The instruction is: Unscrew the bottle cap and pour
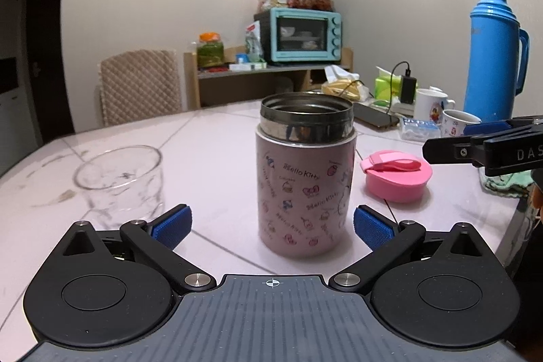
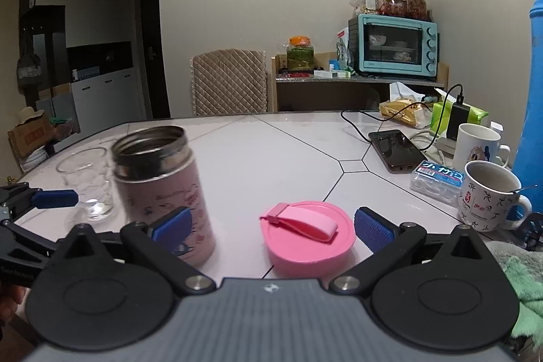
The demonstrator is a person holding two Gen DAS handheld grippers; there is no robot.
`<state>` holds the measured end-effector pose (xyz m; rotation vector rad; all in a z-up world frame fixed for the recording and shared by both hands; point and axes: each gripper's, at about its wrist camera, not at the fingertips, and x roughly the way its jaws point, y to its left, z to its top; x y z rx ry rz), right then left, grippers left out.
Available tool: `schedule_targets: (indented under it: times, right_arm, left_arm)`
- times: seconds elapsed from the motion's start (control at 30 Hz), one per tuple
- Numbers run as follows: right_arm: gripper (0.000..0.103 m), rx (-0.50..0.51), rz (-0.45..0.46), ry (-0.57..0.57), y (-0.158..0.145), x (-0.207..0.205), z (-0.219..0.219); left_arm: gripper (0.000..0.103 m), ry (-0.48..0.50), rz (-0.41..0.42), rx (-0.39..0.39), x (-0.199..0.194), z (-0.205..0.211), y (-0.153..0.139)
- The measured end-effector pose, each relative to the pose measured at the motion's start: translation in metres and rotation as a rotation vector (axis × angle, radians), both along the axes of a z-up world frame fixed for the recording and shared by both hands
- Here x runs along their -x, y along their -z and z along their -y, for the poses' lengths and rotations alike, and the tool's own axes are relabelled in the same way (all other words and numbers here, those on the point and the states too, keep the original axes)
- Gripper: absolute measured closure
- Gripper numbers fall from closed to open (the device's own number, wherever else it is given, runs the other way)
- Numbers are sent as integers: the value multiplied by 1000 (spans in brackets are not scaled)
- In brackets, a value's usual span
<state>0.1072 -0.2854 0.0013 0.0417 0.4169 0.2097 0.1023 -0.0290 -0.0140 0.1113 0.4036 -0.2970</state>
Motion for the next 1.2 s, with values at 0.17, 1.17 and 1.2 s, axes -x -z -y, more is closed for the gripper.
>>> schedule_targets:
  times: [0.17,1.17,1.2]
  right_arm:
    - [0,1,11,-11,-3,17,-7]
    - [0,6,38,-27,-19,113,-34]
    - [0,6,34,-20,-17,114,-33]
  left_arm:
    - [0,-37,4,0,26,-8,-8]
    - [0,-274,-46,90,115,-35,-36]
    - [0,-276,-44,93,117,-35,-37]
